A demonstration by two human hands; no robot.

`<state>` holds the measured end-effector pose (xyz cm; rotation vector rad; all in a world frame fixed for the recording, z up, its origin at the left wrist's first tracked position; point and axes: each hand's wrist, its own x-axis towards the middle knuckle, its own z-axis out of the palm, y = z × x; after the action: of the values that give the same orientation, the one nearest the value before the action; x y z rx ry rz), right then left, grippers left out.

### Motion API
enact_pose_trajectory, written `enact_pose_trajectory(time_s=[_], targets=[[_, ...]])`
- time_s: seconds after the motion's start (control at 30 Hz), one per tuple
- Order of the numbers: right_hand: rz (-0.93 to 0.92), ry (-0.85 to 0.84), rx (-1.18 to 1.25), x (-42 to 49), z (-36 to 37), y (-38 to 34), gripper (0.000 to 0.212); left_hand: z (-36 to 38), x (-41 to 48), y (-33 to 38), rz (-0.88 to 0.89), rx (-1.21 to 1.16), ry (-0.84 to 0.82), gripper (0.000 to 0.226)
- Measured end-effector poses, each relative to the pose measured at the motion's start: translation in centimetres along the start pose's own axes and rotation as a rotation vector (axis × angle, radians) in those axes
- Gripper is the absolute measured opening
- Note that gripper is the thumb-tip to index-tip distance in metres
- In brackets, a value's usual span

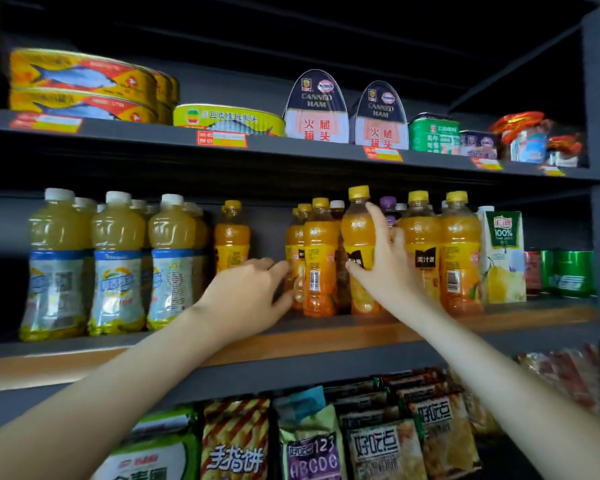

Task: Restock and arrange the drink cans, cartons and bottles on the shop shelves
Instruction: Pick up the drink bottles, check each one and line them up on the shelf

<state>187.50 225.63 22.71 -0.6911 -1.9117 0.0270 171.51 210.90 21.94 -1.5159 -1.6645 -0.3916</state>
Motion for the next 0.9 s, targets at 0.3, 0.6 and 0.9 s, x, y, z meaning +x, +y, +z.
enact_pose_trajectory(time_s=[0.3, 0.6, 0.9], targets=[[-0.117, -0.176, 0.523, 0.6, 3.8, -6.2, 0.093, -2.3, -3.5, -8.3, -0.207, 0.126, -0.119, 0.053], [-0.065, -0.355, 0.567, 2.0, 9.5, -12.9, 0.094, -3.3, -4.8, -11.9, -0.22, 0.161, -0.182, 0.073], [-0.074, -0.49, 0.416, 3.7, 11.2, -12.6, 0.104, -2.3, -3.0, -9.1, -0.17, 0.166, -0.194, 0.075]])
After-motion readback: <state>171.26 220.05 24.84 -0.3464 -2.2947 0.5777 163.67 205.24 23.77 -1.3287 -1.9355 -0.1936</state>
